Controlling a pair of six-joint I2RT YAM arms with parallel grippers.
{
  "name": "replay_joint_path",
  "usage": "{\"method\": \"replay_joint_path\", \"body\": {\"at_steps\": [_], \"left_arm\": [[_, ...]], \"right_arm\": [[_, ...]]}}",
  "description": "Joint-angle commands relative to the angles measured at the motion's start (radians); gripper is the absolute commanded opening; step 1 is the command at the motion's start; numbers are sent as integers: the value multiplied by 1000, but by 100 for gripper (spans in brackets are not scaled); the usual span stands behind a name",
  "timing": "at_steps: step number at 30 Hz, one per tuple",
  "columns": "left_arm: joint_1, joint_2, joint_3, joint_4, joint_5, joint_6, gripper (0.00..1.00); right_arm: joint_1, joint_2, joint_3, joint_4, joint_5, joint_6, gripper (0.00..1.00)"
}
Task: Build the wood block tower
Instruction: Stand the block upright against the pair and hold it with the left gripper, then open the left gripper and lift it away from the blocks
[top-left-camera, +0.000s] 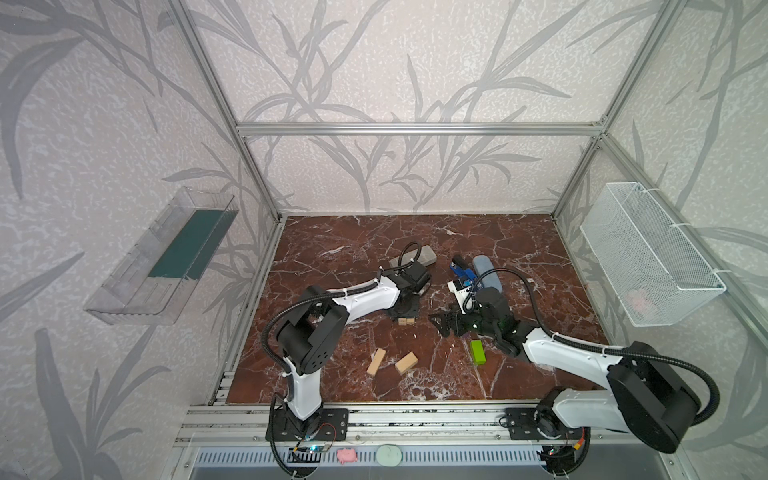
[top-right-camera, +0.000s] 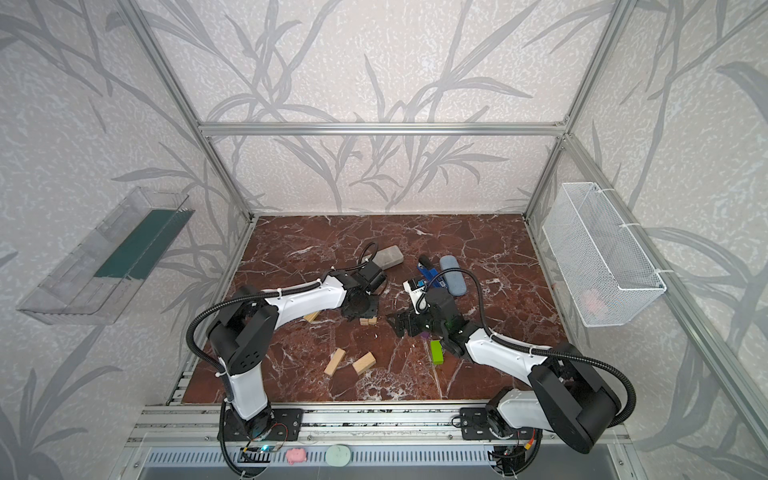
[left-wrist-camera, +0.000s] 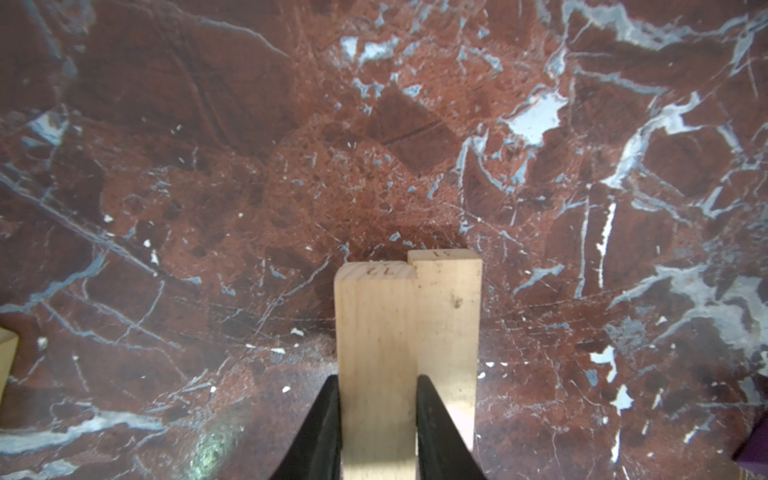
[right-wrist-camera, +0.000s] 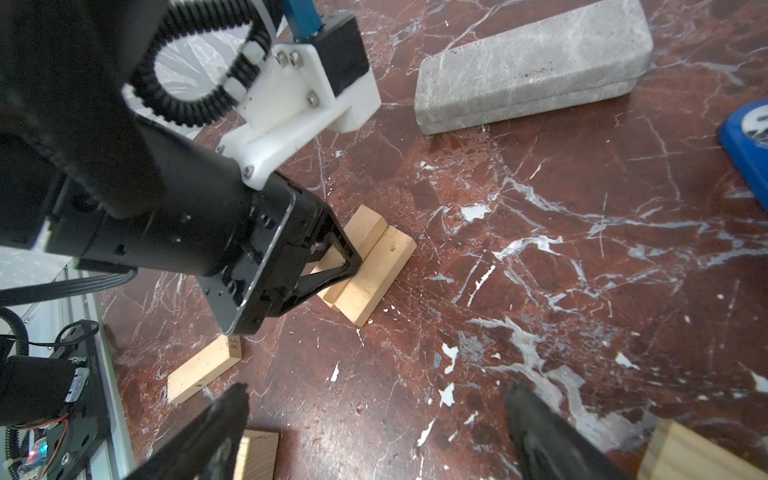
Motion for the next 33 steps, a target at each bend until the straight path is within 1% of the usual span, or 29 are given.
{"method": "replay_joint_path", "body": {"at_steps": [1,15,22,28,33], "left_arm": [[-3,14,26,-20,-4,-6,31],[-3,0,25,-35,-22,-14,35],[-3,-46,17,-30,-28,-14,43],[-3,-124,-15,-32,-51,-15,49],[-2,-236,-70,-33,-81,-17,53]], "right_arm": [[-7,-27,-10,25,-9,3,95],[-8,-23,-8,25,-13,5,95],[-8,-18,-5,22,-18,4,95],[-9,-20,6,1,-22,1,96],[-9,-16,38,-60,-34,-11,97]]}}
